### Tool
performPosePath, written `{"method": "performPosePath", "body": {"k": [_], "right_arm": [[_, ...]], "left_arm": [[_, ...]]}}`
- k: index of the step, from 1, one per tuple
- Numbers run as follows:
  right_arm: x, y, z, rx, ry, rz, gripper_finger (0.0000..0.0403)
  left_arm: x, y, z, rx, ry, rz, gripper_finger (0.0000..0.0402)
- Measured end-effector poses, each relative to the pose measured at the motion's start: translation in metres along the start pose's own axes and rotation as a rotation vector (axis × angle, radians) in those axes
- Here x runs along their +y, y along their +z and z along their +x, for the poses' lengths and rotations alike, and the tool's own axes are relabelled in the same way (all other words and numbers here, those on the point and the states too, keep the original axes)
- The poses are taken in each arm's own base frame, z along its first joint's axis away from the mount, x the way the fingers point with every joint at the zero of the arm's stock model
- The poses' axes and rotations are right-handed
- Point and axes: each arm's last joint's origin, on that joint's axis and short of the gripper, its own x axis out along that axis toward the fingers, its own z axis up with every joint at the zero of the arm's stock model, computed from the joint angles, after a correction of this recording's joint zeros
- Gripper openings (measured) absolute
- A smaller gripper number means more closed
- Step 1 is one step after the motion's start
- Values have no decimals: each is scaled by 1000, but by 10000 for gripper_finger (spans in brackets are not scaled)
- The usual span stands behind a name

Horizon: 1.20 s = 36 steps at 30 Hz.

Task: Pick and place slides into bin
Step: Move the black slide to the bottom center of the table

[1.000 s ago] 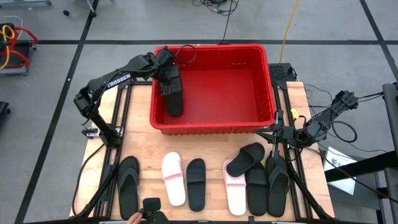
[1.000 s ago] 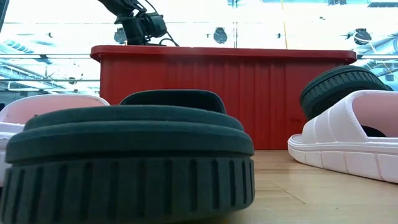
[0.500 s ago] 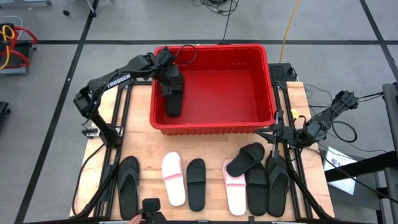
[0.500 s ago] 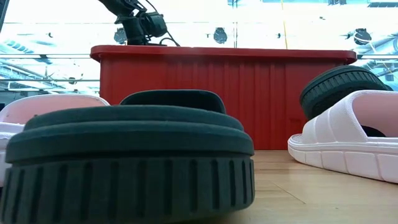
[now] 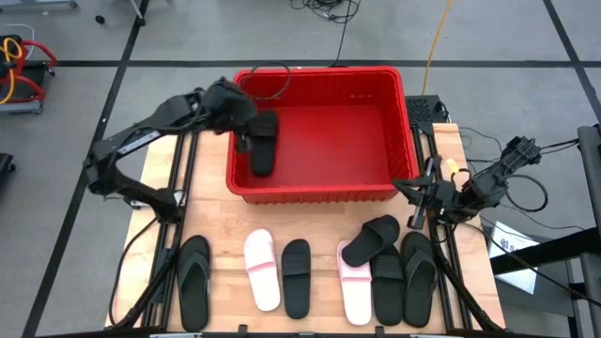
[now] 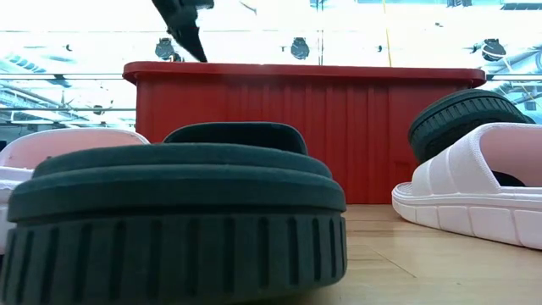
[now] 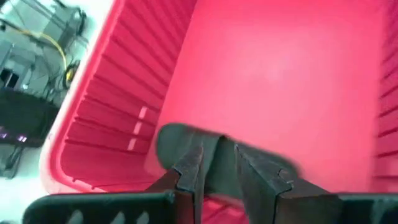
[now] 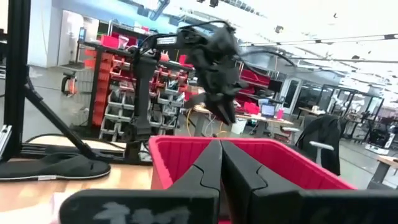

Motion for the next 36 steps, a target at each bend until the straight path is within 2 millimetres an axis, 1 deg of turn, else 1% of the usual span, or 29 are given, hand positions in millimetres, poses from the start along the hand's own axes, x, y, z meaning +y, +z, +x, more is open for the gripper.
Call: {"method": "performPosePath", "body": {"k": [3,6,8,11,15,20,28,33,36], "right_arm": [[-4,9,0,33,17,-22,0],[-8,19,0,81,35,-17,0],[-10,25,0,112,51,-25,0],[-10,33,1,134,117,-38,0],[-7,40,4,149,207,-35,0],[2,34,5,212,326,-10,0],[22,20,8,353,512,73,0],[33,15,10,424,615,127,0],[37,9,9,499,655,149,0]], "left_arm": [[-14,-2,-28,-58,-35,-42,86],[-27,-6,-52,-98,-66,-82,86],[-36,-9,-64,-107,-73,-99,86],[-48,-15,-77,-88,-89,-124,86],[-67,-24,-83,-3,-125,-153,86],[-89,-28,-86,82,-175,-172,86],[-112,-28,-97,70,-244,-247,86],[-121,-29,-103,47,-234,-286,86],[-126,-29,-106,26,-231,-293,86]]}}
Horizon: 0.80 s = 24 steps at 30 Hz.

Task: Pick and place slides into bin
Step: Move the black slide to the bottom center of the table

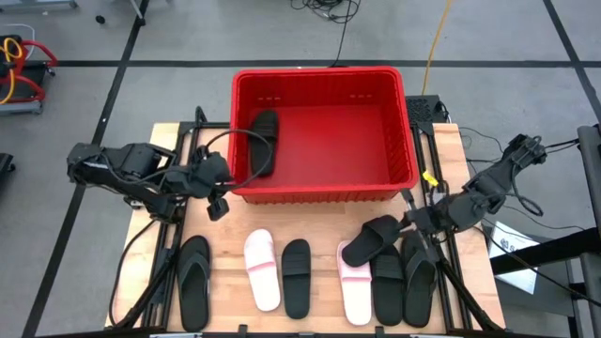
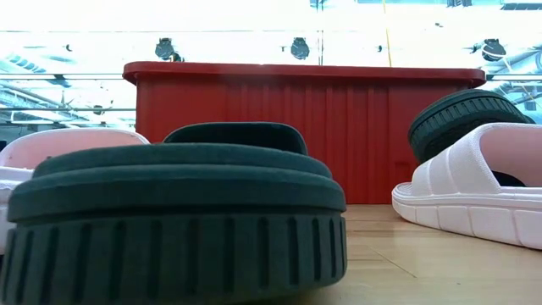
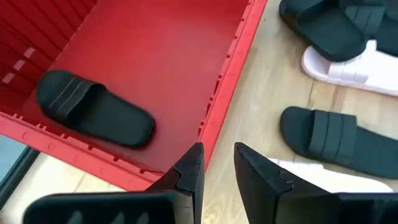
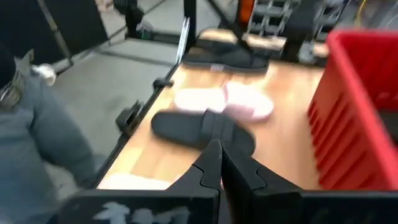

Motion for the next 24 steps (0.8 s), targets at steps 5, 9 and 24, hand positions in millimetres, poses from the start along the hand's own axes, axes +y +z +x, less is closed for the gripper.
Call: {"method": "performPosePath", "body": {"k": [5,9,24], "right_arm": [[1,-10,4,123,37,59,0],[0,-18,5,205,16,71,0],[9,-33,45,416,-37,59,0]], "left_arm": [[-5,0,-2,-36,-7,-16,86],[-7,-1,-3,-50,-1,-32,86],[-10,-2,-5,-74,26,99,86]]}}
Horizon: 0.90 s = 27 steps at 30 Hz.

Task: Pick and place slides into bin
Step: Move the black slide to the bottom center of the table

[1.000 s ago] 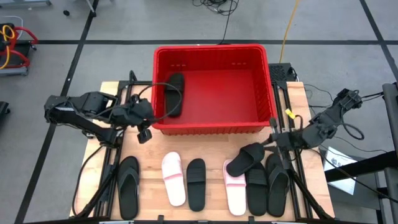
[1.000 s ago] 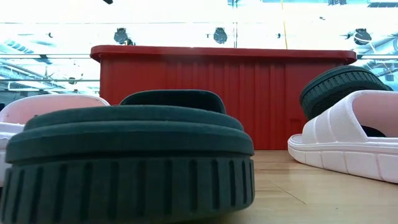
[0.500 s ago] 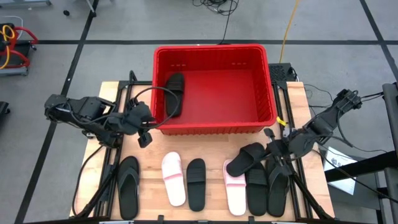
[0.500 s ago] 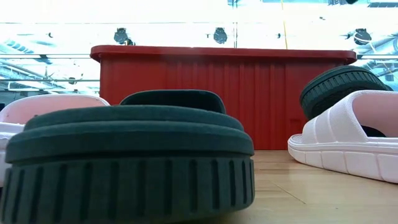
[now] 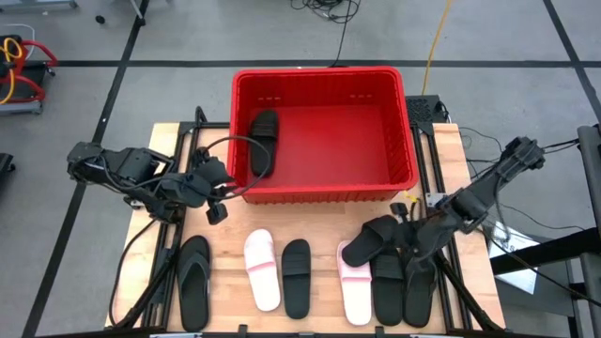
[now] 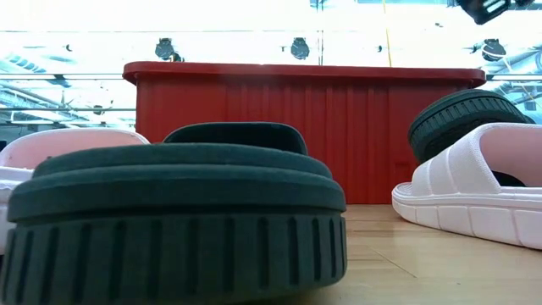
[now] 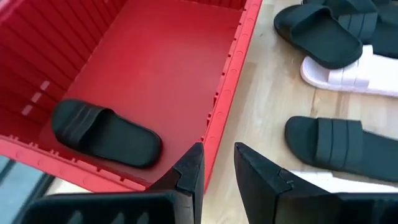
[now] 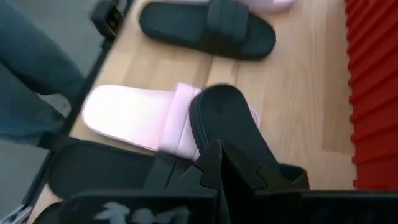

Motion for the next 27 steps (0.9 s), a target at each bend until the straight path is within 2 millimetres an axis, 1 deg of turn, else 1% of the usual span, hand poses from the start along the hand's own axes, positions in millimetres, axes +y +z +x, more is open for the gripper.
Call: {"method": "performPosePath", "body": {"k": [4,7,11,14,21,23,27], "right_arm": [[1,8,25,29,-38,68,0],[0,18,34,69,-73,116,0],[-4,32,36,154,-136,204,0],[-7,38,37,215,-187,293,0],[-13,37,45,296,-280,527,0],[-14,35,46,337,-269,561,0],[-16,36,48,391,-185,583,0]], "left_arm": [[0,0,0,0,1,43,86],[0,0,0,0,1,67,86],[0,0,0,1,-2,96,86],[0,0,0,2,-3,111,86],[0,0,0,4,-5,122,86],[0,0,0,4,-5,142,86],[0,0,0,4,-5,179,86]]}}
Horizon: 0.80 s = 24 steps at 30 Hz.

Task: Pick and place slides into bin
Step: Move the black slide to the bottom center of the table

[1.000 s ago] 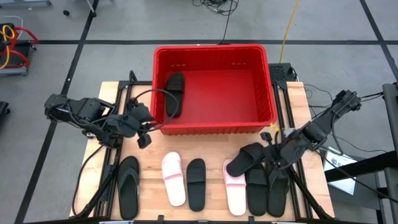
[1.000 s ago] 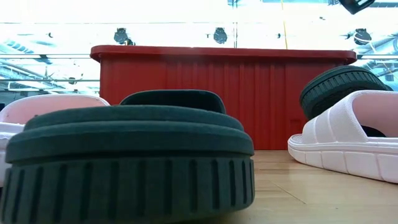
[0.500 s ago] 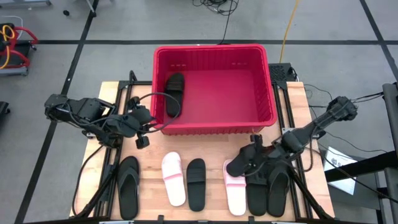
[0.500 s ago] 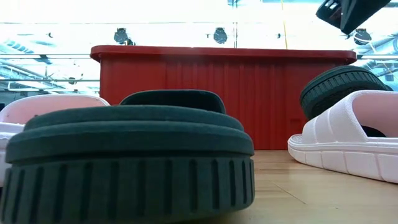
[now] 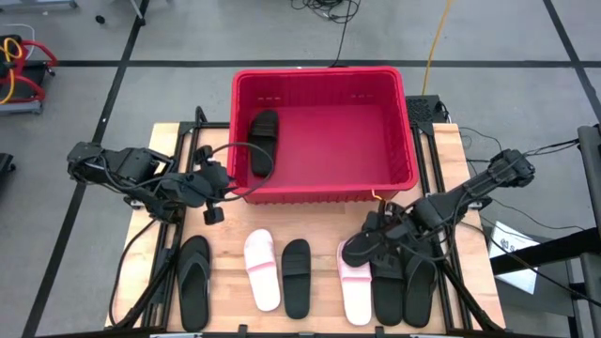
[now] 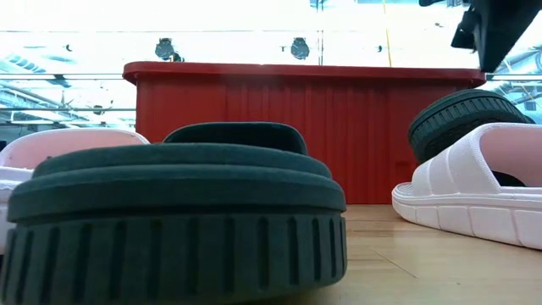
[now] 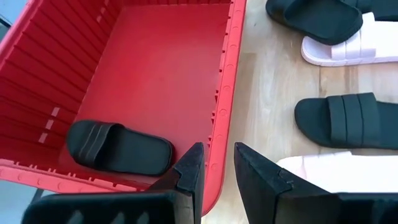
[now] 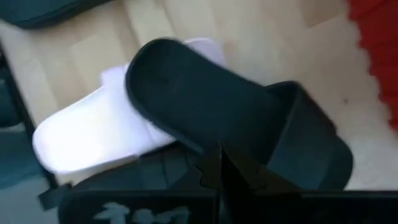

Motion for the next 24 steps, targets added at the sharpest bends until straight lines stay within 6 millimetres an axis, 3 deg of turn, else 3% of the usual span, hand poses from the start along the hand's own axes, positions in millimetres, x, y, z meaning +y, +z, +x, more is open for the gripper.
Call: {"method": "performPosePath", "body": {"k": [10,19,24], "right_arm": [[1,8,0,-32,59,-3,7],[-14,15,3,-33,-31,80,84],[-22,12,15,30,-23,108,113]], "left_arm": [[0,0,0,0,-1,9,86],[0,0,0,1,-4,9,86],[0,0,0,3,-9,10,86]]}}
